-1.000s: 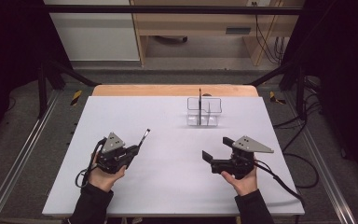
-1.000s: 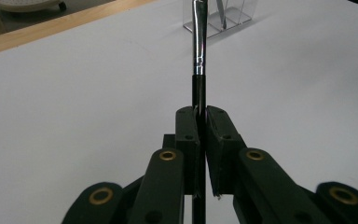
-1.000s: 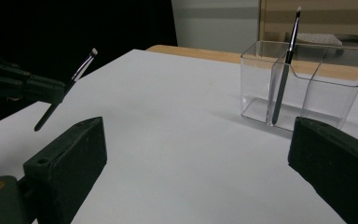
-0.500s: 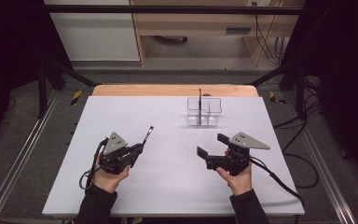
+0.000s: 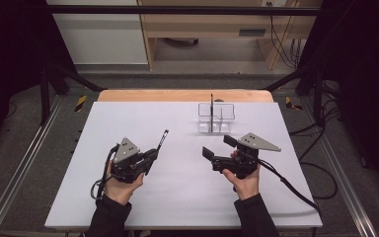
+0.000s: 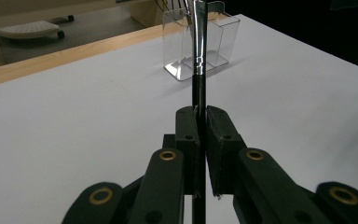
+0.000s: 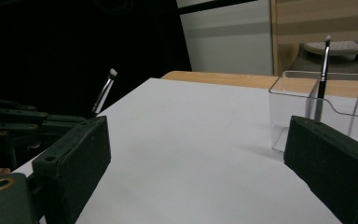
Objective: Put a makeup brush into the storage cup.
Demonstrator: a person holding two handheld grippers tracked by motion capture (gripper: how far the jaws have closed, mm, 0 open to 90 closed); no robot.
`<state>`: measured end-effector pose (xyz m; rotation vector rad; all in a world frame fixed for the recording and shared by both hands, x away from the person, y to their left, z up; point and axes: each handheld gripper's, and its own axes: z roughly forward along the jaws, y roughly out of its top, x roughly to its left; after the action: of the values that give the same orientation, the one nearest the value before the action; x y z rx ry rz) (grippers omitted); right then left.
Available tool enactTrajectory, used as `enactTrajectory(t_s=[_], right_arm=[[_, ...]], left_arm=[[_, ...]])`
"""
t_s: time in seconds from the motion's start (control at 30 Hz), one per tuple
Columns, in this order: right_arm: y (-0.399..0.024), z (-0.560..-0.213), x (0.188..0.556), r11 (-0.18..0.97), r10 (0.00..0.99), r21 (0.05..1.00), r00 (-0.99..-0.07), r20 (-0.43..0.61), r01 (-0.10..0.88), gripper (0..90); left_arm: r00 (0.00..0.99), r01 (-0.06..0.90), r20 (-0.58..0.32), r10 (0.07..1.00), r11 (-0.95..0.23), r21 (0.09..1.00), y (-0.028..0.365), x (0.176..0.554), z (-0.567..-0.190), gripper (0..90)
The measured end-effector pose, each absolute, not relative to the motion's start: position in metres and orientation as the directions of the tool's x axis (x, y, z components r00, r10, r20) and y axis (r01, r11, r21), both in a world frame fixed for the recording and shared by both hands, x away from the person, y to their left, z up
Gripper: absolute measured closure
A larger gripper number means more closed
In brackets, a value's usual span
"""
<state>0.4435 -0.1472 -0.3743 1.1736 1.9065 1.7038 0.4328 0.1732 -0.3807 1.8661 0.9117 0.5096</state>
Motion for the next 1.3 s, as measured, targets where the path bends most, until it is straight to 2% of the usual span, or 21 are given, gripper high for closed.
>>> enactTrajectory(t_s=[0.43, 1.3], right_arm=[[-0.133, -0.367, 0.448, -0.059, 0.735, 0.932, -0.617, 0.283, 0.358, 12.5], [-0.117, -0.383, 0.454, -0.117, 0.69, 0.899, -0.617, 0.379, 0.422, 22.0]], left_arm=[[0.651, 0.366, -0.064, 0.756, -0.239, 0.899, 0.155, 0.43, -0.385, 83.6], [0.651, 0.367, -0.092, 0.754, -0.206, 0.907, 0.134, 0.43, -0.395, 83.5]])
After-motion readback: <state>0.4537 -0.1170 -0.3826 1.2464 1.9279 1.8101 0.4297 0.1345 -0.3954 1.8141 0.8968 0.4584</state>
